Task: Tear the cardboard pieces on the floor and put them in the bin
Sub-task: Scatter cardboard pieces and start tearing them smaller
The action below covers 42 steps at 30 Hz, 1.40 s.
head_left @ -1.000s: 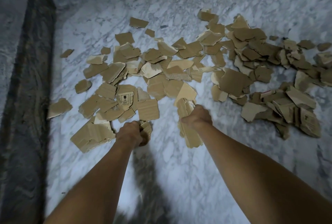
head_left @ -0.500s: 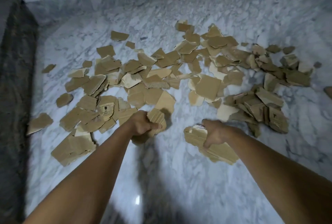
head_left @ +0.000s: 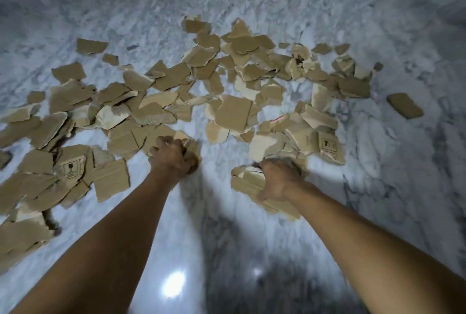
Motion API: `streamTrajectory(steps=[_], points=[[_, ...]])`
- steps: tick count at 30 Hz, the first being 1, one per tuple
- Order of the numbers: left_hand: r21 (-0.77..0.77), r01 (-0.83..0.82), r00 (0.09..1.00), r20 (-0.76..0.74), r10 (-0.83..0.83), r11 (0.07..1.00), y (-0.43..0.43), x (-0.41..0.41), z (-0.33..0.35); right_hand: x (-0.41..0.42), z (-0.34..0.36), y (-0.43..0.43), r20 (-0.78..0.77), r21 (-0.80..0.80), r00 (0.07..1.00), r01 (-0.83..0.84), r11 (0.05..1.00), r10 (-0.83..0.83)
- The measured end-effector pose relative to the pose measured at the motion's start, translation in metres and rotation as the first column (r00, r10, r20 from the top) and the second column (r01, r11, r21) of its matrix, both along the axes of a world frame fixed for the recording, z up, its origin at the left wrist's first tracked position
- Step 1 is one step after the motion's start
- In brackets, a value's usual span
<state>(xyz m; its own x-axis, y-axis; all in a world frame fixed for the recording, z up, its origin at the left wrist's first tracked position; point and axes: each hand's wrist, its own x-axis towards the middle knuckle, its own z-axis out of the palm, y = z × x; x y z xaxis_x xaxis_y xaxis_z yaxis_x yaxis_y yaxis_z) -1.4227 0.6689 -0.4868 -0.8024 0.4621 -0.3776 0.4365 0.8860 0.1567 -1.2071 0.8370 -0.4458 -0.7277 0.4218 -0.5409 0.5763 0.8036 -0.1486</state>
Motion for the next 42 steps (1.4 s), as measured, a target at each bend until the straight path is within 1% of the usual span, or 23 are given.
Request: streamTrajectory(steps=[2,4,6,8,9,11,13,15,17,18,20,21,22,23,26,28,31,33,35,36,38,40,42], points=[[-0.075,0.074,0.992,-0.092,-0.081,0.994,0.001,0.004,0.002,-0.012,0.013,0.015,0.022,-0.039,0.999,0.027,0.999,-0.026],[-0.134,0.152,0.968,-0.183,-0.175,0.979,0.003,0.012,0.005,-0.030,0.025,0.037,-0.044,-0.024,0.999,0.031,0.999,-0.032],[-0.083,0.201,0.966,-0.151,-0.211,0.976,0.004,0.024,0.005,-0.045,0.031,0.056,-0.085,0.028,0.996,-0.004,1.000,0.007],[0.049,0.216,0.976,-0.052,-0.213,0.975,0.002,0.038,0.003,-0.051,0.029,0.063,-0.037,0.099,0.998,-0.055,0.994,0.059],[0.098,0.212,0.977,-0.029,-0.210,0.972,0.001,0.043,0.001,-0.050,0.025,0.063,0.007,0.125,0.997,-0.076,0.989,0.076],[0.127,0.183,0.983,-0.043,-0.178,0.975,-0.002,0.049,0.001,-0.047,0.013,0.055,0.046,0.198,0.993,-0.112,0.974,0.105],[0.141,0.150,0.988,-0.064,-0.142,0.979,-0.003,0.048,0.002,-0.045,0.001,0.045,0.020,0.255,0.987,-0.158,0.954,0.158],[0.174,0.125,0.992,-0.047,-0.118,0.977,-0.004,0.044,0.000,-0.048,-0.003,0.034,-0.051,0.269,0.976,-0.192,0.944,0.213],[0.236,0.042,0.999,-0.006,-0.041,0.971,-0.006,0.037,-0.003,-0.048,0.003,0.022,-0.164,0.249,0.956,-0.200,0.948,0.245],[0.235,-0.006,1.000,0.016,0.002,0.972,-0.005,0.035,-0.003,-0.047,0.006,0.017,-0.215,0.212,0.946,-0.198,0.957,0.243],[0.140,-0.010,0.999,0.054,0.002,0.990,-0.005,0.032,0.001,-0.039,0.014,0.008,-0.299,0.027,0.942,-0.150,0.988,0.151],[0.081,0.030,0.997,0.071,-0.035,0.996,-0.004,0.032,0.006,-0.035,0.020,0.008,-0.312,-0.095,0.949,-0.086,0.992,0.053],[0.035,0.069,0.993,0.090,-0.072,0.997,-0.002,0.033,0.012,-0.031,0.027,0.014,-0.297,-0.195,0.953,-0.001,0.981,-0.058],[0.011,0.095,0.989,0.110,-0.096,0.995,0.001,0.035,0.018,-0.028,0.034,0.024,-0.263,-0.249,0.953,0.083,0.965,-0.150],[0.034,0.139,0.972,0.187,-0.143,0.990,0.023,0.046,0.040,-0.009,0.047,0.082,-0.179,-0.235,0.917,0.313,0.920,-0.357],[0.083,0.178,0.950,0.244,-0.193,0.981,0.052,0.056,0.054,0.013,0.053,0.128,-0.135,-0.221,0.881,0.420,0.880,-0.454],[0.145,0.261,0.894,0.337,-0.296,0.954,0.103,0.074,0.072,0.052,0.056,0.178,-0.019,-0.156,0.906,0.414,0.897,-0.422],[0.138,0.323,0.859,0.374,-0.351,0.936,0.131,0.087,0.080,0.069,0.049,0.192,0.015,-0.168,0.916,0.398,0.902,-0.401],[0.137,0.374,0.824,0.405,-0.396,0.917,0.157,0.095,0.086,0.081,0.034,0.196,-0.017,-0.217,0.918,0.383,0.898,-0.396],[0.165,0.367,0.812,0.424,-0.402,0.915,0.168,0.098,0.087,0.084,0.025,0.195,-0.041,-0.221,0.928,0.354,0.909,-0.372],[0.223,0.331,0.813,0.425,-0.397,0.917,0.190,0.100,0.087,0.086,0.008,0.192,-0.091,-0.152,0.949,0.285,0.946,-0.301],[0.244,0.330,0.833,0.379,-0.403,0.912,0.213,0.103,0.080,0.087,-0.003,0.194,-0.161,-0.077,0.956,0.237,0.968,-0.247],[0.252,0.358,0.837,0.341,-0.429,0.899,0.231,0.110,0.068,0.088,-0.012,0.195,-0.219,-0.069,0.955,0.188,0.980,-0.199]])
